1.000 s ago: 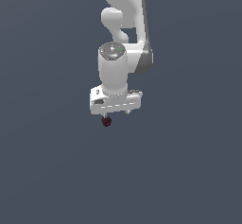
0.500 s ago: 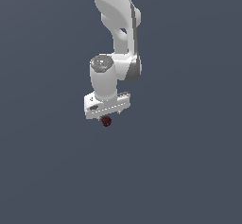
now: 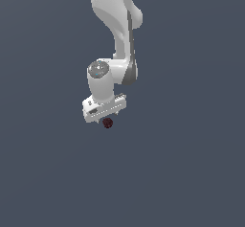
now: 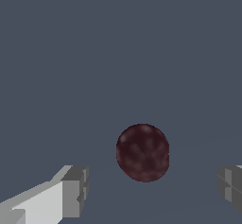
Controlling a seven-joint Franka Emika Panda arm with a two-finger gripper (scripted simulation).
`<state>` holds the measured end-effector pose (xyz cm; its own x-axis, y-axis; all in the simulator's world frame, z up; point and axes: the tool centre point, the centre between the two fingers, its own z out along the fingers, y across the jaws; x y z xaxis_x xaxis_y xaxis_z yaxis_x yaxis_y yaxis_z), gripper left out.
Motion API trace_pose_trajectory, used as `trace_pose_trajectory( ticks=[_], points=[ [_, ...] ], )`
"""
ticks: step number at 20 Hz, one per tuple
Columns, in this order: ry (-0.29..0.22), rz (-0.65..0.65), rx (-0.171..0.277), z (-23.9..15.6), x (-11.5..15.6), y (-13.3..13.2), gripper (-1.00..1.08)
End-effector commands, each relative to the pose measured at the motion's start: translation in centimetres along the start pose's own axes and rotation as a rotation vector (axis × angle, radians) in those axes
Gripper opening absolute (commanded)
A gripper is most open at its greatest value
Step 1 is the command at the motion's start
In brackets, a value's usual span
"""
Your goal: Pick up the object and move it to a goal position.
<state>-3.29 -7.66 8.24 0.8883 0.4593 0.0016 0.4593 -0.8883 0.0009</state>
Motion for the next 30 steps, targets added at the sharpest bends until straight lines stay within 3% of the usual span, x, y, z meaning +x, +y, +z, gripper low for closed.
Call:
trace_pose_trajectory(
  ticks=[1,8,23,24,30],
  points=[
    [-0.001,-0.015,0.001,0.3,-0.3,0.1,1.00],
    [-0.002,-0.016,0.001,0.6,-0.3,0.1,1.00],
    [-0.002,-0.020,0.001,5.4,-0.4,0.1,1.00],
    [-0.002,-0.020,0.001,5.4,-0.4,0.1,-1.00],
    [-0.002,-0.020,0.001,5.4,-0.4,0.1,-1.00]
  ],
)
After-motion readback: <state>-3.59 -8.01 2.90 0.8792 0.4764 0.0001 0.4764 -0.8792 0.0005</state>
